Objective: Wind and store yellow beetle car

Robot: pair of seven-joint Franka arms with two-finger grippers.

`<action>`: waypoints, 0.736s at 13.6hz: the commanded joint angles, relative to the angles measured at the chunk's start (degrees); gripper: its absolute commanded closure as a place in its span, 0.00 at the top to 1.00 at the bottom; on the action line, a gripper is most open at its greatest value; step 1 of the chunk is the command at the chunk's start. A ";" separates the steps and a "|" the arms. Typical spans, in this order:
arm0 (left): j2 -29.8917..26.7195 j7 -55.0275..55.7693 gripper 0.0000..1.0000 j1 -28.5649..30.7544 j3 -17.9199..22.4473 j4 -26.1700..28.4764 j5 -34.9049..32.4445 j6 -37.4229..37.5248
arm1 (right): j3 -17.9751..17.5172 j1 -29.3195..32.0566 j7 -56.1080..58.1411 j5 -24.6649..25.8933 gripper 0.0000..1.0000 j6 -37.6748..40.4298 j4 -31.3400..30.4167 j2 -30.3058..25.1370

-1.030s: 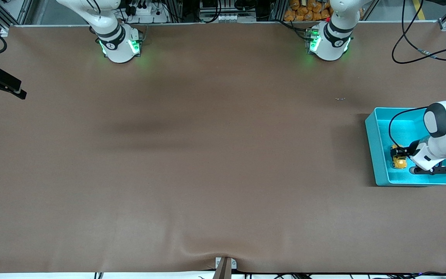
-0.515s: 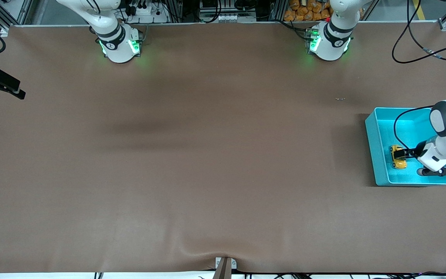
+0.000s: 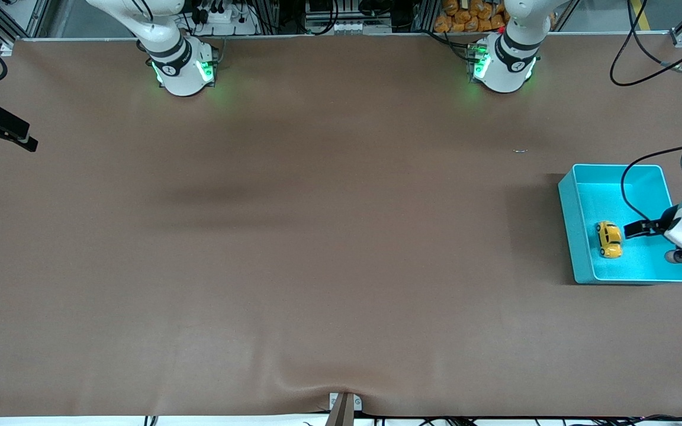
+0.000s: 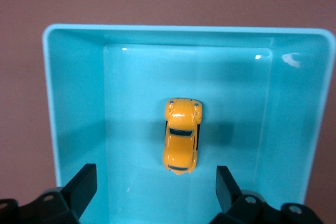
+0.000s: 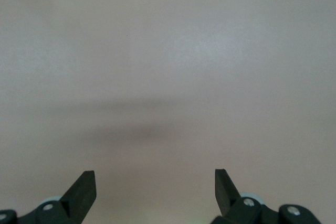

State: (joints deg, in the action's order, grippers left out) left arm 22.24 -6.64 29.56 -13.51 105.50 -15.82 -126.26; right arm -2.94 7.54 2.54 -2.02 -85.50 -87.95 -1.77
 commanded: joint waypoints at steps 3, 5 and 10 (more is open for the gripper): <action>-8.08 10.92 1.00 0.14 -6.68 1.64 -0.27 8.72 | -0.49 0.72 -0.52 0.52 1.00 0.68 0.68 -0.16; -10.36 13.92 1.00 0.14 -9.41 1.46 -0.26 11.03 | -0.48 0.98 -0.77 0.61 1.00 0.60 0.68 -0.43; -15.99 13.85 1.00 -0.38 -13.12 1.11 4.19 17.18 | -1.28 -1.29 -1.13 3.95 1.00 2.35 0.41 -1.22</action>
State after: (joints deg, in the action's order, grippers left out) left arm 9.34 7.88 29.24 -26.82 105.54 -14.63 -111.32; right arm -3.43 7.55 2.54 0.47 -84.27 -87.58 -2.25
